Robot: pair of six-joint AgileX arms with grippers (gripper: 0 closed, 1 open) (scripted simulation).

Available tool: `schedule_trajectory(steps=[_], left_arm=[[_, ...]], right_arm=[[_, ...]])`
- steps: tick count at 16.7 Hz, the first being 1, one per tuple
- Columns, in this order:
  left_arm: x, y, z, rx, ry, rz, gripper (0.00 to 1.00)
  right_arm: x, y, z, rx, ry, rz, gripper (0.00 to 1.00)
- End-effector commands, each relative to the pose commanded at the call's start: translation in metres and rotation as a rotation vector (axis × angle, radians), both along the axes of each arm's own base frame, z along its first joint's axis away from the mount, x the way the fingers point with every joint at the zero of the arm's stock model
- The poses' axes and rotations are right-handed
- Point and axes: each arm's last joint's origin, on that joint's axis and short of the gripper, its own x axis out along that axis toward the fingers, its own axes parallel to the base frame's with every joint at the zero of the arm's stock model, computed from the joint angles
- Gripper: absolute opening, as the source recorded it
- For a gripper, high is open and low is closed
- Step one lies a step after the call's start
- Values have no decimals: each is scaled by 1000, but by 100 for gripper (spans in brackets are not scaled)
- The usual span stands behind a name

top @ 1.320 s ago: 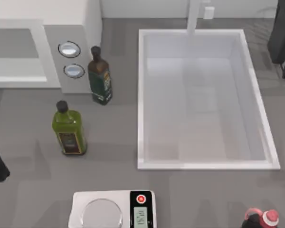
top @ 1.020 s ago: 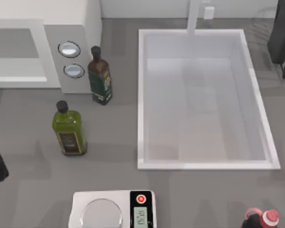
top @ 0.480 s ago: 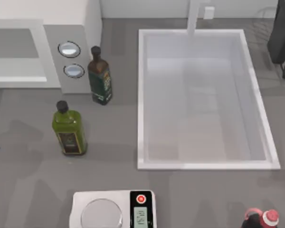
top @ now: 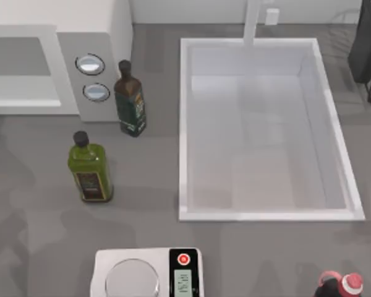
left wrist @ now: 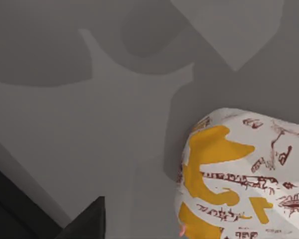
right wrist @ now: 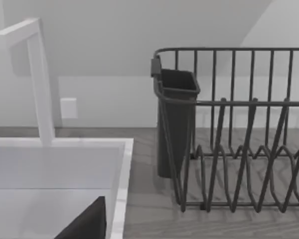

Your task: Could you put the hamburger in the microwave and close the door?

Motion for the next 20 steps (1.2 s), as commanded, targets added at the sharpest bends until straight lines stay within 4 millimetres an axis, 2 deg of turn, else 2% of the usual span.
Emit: schedule_trajectory(steps=[4,11,20], left_arm=[[6,11,-12,-29,147,-36,100],[5,10,-17,-32,157,-39,100],[8,12,-88,-28,143,-37,100]], right_arm=[[0,0,0,0,0,0,100],[0,0,0,0,0,0,100],[0,0,0,0,0,0,100]])
